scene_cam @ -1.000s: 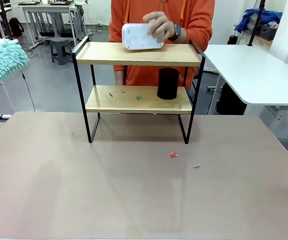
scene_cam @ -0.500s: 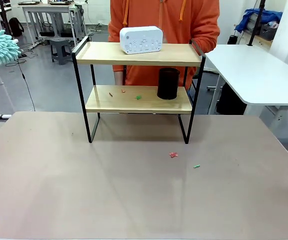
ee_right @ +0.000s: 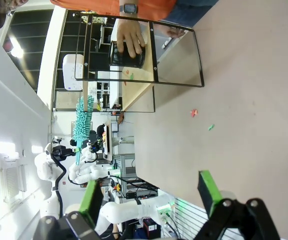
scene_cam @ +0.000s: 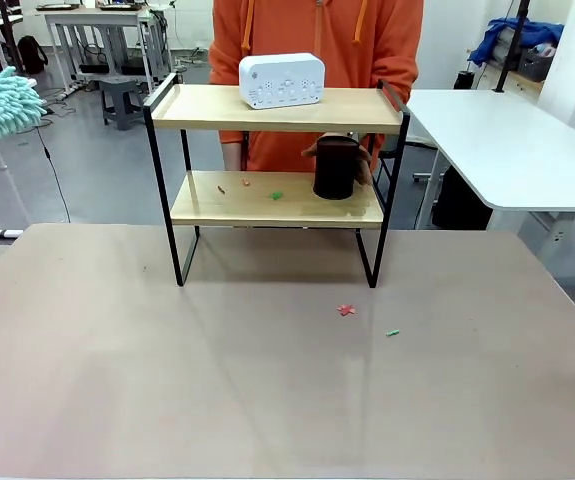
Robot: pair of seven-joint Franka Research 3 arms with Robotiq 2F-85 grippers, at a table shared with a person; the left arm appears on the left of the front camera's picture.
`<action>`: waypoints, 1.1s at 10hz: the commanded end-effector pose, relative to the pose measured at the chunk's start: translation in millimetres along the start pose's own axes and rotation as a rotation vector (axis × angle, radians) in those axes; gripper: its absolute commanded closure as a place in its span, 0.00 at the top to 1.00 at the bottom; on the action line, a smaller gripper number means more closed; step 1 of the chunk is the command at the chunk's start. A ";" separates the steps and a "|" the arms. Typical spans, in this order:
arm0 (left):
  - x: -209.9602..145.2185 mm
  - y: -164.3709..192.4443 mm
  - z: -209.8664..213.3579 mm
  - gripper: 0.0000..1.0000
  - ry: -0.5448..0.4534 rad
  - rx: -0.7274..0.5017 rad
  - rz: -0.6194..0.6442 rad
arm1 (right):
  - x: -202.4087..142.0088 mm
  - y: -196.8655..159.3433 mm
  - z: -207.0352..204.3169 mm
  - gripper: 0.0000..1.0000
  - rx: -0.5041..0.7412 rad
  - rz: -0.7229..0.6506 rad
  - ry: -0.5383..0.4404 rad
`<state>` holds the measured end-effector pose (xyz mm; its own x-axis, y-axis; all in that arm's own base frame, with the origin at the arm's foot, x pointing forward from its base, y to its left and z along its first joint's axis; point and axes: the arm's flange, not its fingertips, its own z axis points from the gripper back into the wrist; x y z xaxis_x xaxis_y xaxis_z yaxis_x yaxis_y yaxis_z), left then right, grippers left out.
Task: Clean the shelf.
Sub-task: Clean the remaining tier of the Shelf with the Duster once objects are removed.
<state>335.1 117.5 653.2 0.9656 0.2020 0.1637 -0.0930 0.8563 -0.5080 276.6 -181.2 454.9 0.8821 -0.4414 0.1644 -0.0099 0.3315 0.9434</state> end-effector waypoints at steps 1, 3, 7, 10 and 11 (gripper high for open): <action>0.5 -1.4 2.8 0.12 -0.014 0.004 -0.018 | 1.8 1.7 -0.4 1.00 0.022 0.028 -0.010; 0.5 -1.4 2.8 0.12 -0.014 0.004 -0.018 | 1.8 1.7 -0.4 1.00 0.022 0.028 -0.010; -69.1 -12.5 39.0 0.12 0.235 0.015 -0.320 | 1.8 1.7 -0.4 1.00 0.022 0.028 -0.010; -136.5 -17.4 31.8 0.12 0.400 0.049 -0.556 | 1.8 1.7 -0.4 1.00 0.022 0.028 -0.010; -141.4 -34.1 15.9 0.12 0.398 0.003 -0.581 | 1.8 1.7 -0.4 1.00 0.022 0.028 -0.010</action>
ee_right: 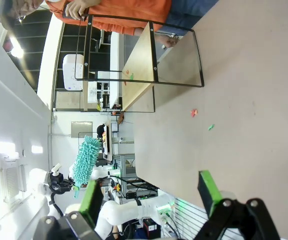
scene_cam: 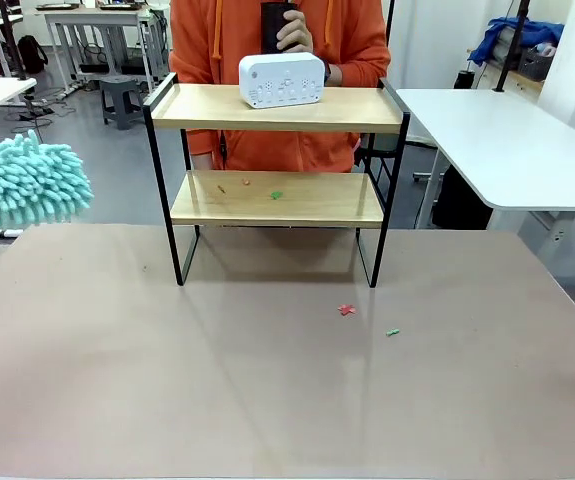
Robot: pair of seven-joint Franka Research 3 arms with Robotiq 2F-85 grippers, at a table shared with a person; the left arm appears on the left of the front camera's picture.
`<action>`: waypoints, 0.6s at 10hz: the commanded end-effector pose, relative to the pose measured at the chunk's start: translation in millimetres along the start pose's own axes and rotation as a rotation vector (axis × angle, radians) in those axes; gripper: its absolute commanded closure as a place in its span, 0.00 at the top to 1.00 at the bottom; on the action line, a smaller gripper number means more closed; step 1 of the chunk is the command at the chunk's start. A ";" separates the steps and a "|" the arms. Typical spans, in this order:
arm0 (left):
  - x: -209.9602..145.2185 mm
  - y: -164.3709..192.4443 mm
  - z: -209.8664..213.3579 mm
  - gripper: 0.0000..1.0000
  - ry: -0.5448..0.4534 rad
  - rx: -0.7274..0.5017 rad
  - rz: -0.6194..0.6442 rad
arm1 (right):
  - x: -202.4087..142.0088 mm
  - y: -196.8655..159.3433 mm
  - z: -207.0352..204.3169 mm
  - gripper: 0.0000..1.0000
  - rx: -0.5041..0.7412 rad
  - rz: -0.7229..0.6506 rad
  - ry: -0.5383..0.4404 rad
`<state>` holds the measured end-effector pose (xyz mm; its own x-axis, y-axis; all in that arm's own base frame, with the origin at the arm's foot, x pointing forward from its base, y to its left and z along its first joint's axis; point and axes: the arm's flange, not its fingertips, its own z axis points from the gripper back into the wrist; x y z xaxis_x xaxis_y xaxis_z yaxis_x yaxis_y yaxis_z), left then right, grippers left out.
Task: Clean the shelf.
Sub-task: Clean the remaining tier of the Shelf with the Duster once objects are removed.
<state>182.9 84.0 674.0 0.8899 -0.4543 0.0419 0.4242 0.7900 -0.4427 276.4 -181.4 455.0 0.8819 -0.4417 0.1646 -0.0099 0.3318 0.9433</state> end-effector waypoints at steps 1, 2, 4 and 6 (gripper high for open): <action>34.9 -18.7 -28.0 0.12 -0.041 -0.026 -0.090 | 1.8 1.6 -0.6 1.00 0.022 0.028 -0.010; 54.0 -35.5 -40.0 0.12 -0.074 -0.031 -0.072 | 1.8 1.6 -0.6 1.00 0.022 0.028 -0.010; 102.7 -73.6 -77.0 0.12 -0.068 0.016 -0.034 | 1.8 1.6 -0.6 1.00 0.022 0.028 -0.010; 149.8 -88.6 -112.0 0.12 -0.102 0.067 0.166 | 1.8 1.6 -0.6 1.00 0.022 0.028 -0.010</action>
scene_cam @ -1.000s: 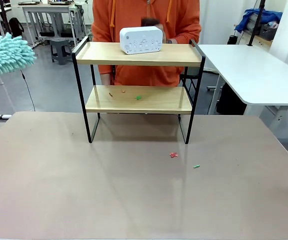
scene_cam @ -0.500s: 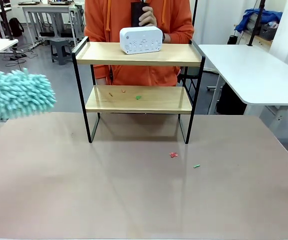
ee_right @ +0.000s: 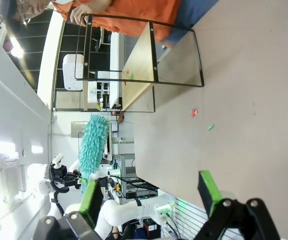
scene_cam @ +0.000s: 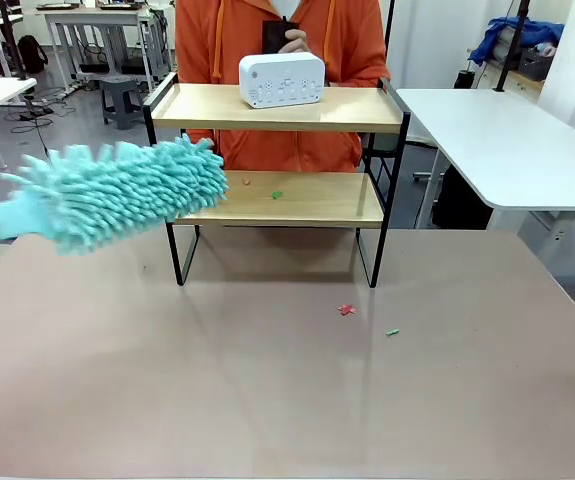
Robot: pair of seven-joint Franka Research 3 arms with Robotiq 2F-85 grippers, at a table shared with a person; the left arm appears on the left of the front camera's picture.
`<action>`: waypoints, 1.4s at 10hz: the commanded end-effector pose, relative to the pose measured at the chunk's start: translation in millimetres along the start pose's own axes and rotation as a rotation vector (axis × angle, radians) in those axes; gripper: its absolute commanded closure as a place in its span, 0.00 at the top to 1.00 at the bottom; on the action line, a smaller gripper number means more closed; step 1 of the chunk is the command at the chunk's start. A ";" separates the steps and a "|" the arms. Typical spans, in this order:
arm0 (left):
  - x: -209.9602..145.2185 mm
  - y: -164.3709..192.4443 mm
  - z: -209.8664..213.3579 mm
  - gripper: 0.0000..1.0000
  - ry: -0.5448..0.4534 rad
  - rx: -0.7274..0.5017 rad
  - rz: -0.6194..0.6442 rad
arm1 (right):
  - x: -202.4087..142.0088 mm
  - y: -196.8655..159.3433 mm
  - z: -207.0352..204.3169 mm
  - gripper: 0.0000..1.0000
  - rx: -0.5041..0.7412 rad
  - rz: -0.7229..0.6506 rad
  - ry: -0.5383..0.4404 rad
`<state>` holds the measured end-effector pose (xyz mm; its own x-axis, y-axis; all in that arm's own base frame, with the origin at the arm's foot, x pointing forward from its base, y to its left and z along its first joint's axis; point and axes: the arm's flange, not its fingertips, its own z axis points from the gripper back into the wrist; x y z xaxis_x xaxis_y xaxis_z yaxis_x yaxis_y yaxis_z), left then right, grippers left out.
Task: Clean the shelf.
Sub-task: Clean the remaining tier of the Shelf with the Duster once objects are removed.
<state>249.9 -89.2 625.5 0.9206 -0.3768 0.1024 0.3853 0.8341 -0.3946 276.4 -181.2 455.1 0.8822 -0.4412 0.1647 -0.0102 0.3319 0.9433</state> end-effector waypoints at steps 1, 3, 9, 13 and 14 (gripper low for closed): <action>21.5 -3.1 -20.0 0.12 0.033 -0.003 0.168 | 1.9 1.4 -0.5 1.00 0.022 0.028 -0.010; 0.0 0.0 0.0 0.12 0.000 0.000 0.000 | 1.9 1.4 -0.5 1.00 0.022 0.028 -0.010; 9.7 -30.5 -38.0 0.12 -0.088 0.049 0.065 | 1.9 1.4 -0.5 1.00 0.022 0.028 -0.010; 51.3 -49.2 -76.1 0.12 -0.148 0.144 0.195 | 1.9 1.4 -0.5 1.00 0.022 0.028 -0.010; 61.6 -49.8 -82.5 0.12 -0.163 0.171 0.240 | 1.9 1.4 -0.5 1.00 0.022 0.028 -0.010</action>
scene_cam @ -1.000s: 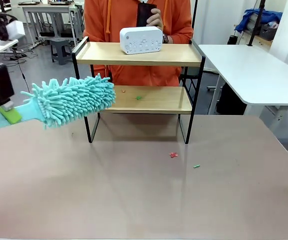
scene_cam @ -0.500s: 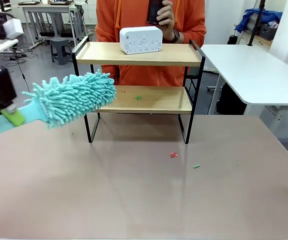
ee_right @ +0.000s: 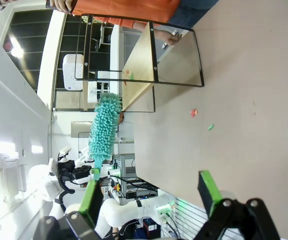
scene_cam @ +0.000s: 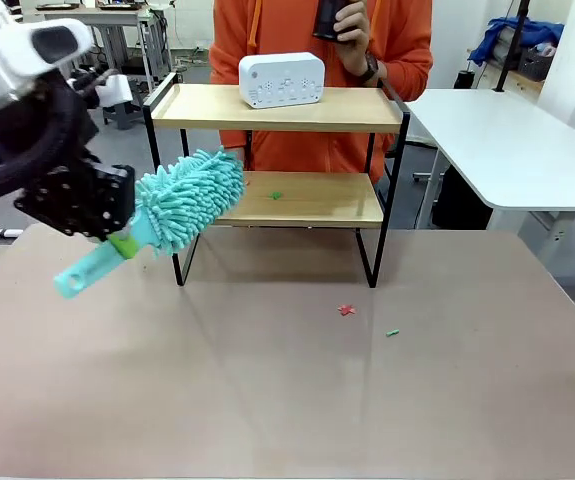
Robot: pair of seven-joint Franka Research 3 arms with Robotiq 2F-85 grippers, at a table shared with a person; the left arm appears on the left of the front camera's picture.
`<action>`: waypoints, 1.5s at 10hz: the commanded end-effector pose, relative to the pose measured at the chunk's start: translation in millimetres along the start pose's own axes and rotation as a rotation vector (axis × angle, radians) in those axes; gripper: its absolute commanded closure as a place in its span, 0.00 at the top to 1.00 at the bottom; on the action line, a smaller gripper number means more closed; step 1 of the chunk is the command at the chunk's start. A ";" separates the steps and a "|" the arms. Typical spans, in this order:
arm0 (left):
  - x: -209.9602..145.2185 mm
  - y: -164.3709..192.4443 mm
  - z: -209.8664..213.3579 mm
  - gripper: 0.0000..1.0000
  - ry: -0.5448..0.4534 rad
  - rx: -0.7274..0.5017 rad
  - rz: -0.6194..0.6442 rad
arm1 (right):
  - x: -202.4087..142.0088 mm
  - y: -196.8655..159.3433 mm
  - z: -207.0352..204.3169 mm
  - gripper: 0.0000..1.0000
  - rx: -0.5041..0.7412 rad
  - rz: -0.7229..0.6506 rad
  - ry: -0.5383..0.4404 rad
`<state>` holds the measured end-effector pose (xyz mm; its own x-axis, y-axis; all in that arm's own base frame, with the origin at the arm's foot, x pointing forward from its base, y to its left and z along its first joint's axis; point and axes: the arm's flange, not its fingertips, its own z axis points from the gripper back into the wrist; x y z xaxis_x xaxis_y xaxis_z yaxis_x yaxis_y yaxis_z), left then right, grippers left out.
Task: Clean the shelf.
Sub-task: Clean the remaining tier of the Shelf with the Duster once objects are removed.
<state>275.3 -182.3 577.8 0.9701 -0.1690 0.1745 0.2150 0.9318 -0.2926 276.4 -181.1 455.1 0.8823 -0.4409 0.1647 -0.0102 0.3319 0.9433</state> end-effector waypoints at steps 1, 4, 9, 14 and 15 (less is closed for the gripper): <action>16.9 -6.9 -11.6 0.12 -0.044 0.031 0.076 | 1.9 1.4 -0.5 1.00 0.022 0.028 -0.011; 62.0 -7.7 -32.2 0.12 -0.143 0.083 0.117 | 1.9 1.4 -0.5 1.00 0.022 0.028 -0.011; 110.8 -3.6 -68.6 0.12 -0.239 0.139 0.179 | 1.9 1.4 -0.5 1.00 0.022 0.028 -0.011; 156.2 -8.5 -91.2 0.12 -0.142 0.169 0.152 | 1.9 1.4 -0.5 1.00 0.022 0.028 -0.011; 162.3 -10.1 -93.6 0.12 -0.120 0.175 0.140 | 1.9 1.4 -0.5 1.00 0.022 0.028 -0.011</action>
<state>436.2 -242.4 512.4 0.9618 -0.0066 0.2735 0.0565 0.9830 -0.1749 276.4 -181.2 455.1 0.8823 -0.4410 0.1645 -0.0101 0.3318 0.9433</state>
